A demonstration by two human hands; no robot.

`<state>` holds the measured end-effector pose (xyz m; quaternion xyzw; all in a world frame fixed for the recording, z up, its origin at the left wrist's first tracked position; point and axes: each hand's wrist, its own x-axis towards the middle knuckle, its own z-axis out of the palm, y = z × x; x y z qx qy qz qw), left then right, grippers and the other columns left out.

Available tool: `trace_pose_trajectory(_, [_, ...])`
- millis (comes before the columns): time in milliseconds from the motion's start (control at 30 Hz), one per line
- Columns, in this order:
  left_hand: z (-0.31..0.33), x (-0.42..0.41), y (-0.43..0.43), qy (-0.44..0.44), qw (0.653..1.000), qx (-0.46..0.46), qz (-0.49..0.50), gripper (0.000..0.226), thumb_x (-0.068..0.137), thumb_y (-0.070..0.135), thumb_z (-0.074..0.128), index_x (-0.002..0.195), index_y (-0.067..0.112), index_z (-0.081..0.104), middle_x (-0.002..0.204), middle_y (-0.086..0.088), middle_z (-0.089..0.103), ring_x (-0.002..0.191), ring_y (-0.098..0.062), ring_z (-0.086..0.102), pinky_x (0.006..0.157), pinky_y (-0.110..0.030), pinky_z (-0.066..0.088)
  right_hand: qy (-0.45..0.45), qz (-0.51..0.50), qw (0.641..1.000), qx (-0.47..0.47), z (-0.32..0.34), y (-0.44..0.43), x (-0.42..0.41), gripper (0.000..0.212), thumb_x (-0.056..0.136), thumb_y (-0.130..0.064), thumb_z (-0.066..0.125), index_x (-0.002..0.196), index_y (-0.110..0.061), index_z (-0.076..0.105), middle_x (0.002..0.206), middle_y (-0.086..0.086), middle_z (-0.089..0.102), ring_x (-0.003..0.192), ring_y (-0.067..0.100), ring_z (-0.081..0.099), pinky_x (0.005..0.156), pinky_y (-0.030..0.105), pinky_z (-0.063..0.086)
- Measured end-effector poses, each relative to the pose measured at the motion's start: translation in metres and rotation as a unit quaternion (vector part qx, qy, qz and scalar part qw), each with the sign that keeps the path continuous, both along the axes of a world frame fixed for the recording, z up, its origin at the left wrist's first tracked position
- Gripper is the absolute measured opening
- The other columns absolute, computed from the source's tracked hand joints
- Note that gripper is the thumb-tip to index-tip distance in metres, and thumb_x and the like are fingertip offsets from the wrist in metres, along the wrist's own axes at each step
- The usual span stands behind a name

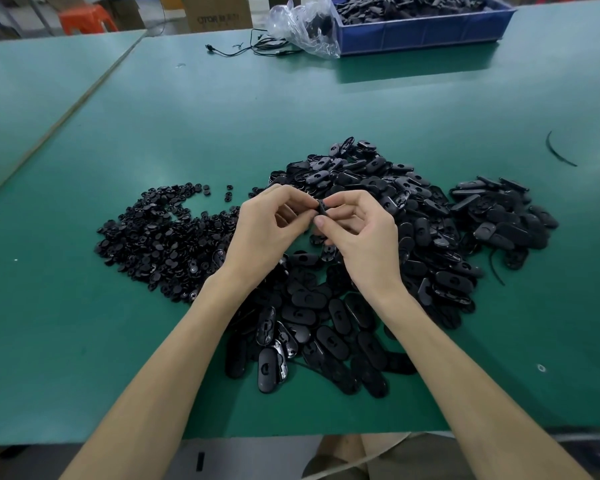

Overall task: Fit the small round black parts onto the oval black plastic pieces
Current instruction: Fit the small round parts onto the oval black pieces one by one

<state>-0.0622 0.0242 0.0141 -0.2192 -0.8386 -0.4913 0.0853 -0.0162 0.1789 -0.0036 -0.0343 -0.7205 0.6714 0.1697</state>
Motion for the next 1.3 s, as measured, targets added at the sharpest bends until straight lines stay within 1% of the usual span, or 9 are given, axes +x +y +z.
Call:
trace_pose_trajectory(100, [0.0,-0.002,0.0,-0.024,1.0,0.019,0.004,0.019,0.089,0.01,0.08,0.104,0.017,0.072,0.1,0.001,0.071,0.084,-0.017,0.068,0.075,-0.036,0.057,0.005,0.003,1.0,0.009,-0.001,0.0,0.0,0.023,0.092,-0.005,0.078,0.107,-0.02,0.069,0.087,0.0,0.074,0.083,0.013,0.077,0.08,0.032,0.062])
trace_pose_trajectory(233, [0.0,-0.005,-0.002,-0.041,0.999,0.032,0.008,0.034,0.085,0.009,0.083,0.116,0.017,0.072,0.115,0.0,0.066,0.094,-0.012,0.068,0.084,-0.036,0.059,0.019,0.008,0.999,0.032,-0.001,-0.001,0.0,0.024,0.094,-0.001,0.072,0.109,-0.02,0.068,0.086,-0.002,0.073,0.083,0.013,0.075,0.083,0.03,0.06])
trace_pose_trajectory(333, [-0.001,-0.007,-0.003,-0.071,0.996,0.045,-0.014,0.026,0.086,0.009,0.082,0.11,0.014,0.075,0.1,-0.005,0.074,0.084,-0.023,0.072,0.084,-0.044,0.06,0.013,0.012,0.999,0.039,-0.001,-0.001,0.0,0.023,0.097,-0.002,0.069,0.11,-0.02,0.067,0.088,-0.004,0.073,0.085,0.011,0.073,0.081,0.026,0.058])
trace_pose_trajectory(467, [-0.002,-0.01,-0.004,-0.137,0.984,0.1,-0.06,0.02,0.086,0.003,0.081,0.105,0.001,0.074,0.087,-0.012,0.077,0.072,-0.019,0.073,0.075,-0.031,0.061,0.018,-0.01,0.999,0.049,-0.001,-0.002,0.0,0.019,0.097,-0.004,0.069,0.108,-0.019,0.07,0.094,-0.007,0.071,0.087,0.005,0.068,0.077,0.016,0.053])
trace_pose_trajectory(567, [-0.001,-0.01,-0.008,-0.226,0.958,0.155,-0.085,0.019,0.087,0.001,0.079,0.105,0.0,0.075,0.086,-0.017,0.076,0.076,-0.024,0.075,0.078,-0.029,0.061,0.023,-0.017,0.999,0.045,0.0,-0.002,0.0,0.016,0.096,-0.005,0.07,0.106,-0.017,0.071,0.095,-0.007,0.073,0.086,0.003,0.069,0.075,0.015,0.054])
trace_pose_trajectory(667, [0.0,-0.01,-0.011,-0.273,0.938,0.188,-0.101,0.02,0.088,0.001,0.077,0.109,-0.001,0.076,0.092,-0.023,0.076,0.084,-0.029,0.076,0.082,-0.031,0.062,0.023,-0.016,0.999,0.034,0.001,-0.001,0.0,0.014,0.095,-0.006,0.073,0.105,-0.015,0.072,0.094,-0.006,0.074,0.085,0.003,0.071,0.075,0.016,0.056])
trace_pose_trajectory(933, [0.001,-0.012,-0.015,-0.306,0.921,0.203,-0.131,0.019,0.096,0.006,0.07,0.114,0.002,0.077,0.103,-0.023,0.077,0.095,-0.03,0.077,0.086,-0.032,0.061,0.022,-0.015,1.0,0.015,0.001,0.001,-0.001,0.011,0.096,-0.009,0.071,0.104,-0.017,0.073,0.093,-0.007,0.076,0.087,0.008,0.073,0.077,0.02,0.057])
trace_pose_trajectory(1133, [0.001,-0.016,-0.017,-0.331,0.906,0.215,-0.151,0.021,0.1,0.012,0.065,0.116,0.005,0.076,0.098,-0.02,0.077,0.094,-0.029,0.075,0.087,-0.032,0.06,0.012,-0.011,1.0,0.011,-0.001,0.001,-0.002,0.01,0.096,-0.014,0.072,0.104,-0.02,0.074,0.096,-0.005,0.077,0.09,0.014,0.073,0.081,0.035,0.062])
trace_pose_trajectory(1300, [0.002,-0.014,-0.016,-0.325,0.909,0.214,-0.146,0.019,0.098,0.007,0.067,0.114,0.003,0.076,0.103,-0.023,0.076,0.095,-0.03,0.076,0.086,-0.032,0.06,0.009,0.006,1.0,-0.013,0.0,0.001,-0.001,0.01,0.097,-0.012,0.072,0.105,-0.018,0.073,0.092,-0.001,0.077,0.083,0.016,0.074,0.069,0.027,0.058])
